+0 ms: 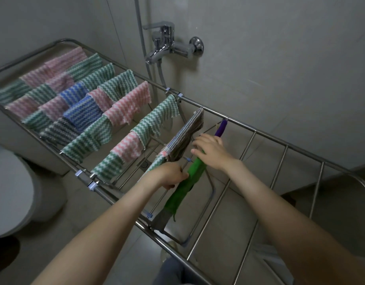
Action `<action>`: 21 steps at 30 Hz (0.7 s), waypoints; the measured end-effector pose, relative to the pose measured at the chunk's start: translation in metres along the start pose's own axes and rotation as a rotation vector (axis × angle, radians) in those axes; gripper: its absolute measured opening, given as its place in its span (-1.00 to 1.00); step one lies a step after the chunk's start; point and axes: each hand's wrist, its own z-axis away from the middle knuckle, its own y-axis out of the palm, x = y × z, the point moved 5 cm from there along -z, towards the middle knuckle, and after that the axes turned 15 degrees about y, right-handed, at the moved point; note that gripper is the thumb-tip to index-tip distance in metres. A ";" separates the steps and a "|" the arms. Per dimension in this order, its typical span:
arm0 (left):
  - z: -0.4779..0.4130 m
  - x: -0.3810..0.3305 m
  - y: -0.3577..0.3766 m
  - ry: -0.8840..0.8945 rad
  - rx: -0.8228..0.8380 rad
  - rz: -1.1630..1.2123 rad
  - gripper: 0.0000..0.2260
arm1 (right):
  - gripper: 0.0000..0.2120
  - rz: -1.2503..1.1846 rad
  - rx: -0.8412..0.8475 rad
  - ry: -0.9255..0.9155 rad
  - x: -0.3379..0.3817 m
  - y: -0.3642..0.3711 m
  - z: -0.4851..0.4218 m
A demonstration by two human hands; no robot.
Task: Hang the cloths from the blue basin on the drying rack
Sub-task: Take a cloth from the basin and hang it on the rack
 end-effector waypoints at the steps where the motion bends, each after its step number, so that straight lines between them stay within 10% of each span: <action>1: 0.007 0.002 -0.003 0.002 -0.052 -0.024 -0.63 | -0.65 -0.007 -0.003 -0.046 0.010 -0.001 0.005; 21: 0.342 0.222 -0.028 -0.540 -1.204 0.282 -0.87 | -0.69 -0.141 0.291 -0.891 0.375 0.080 0.090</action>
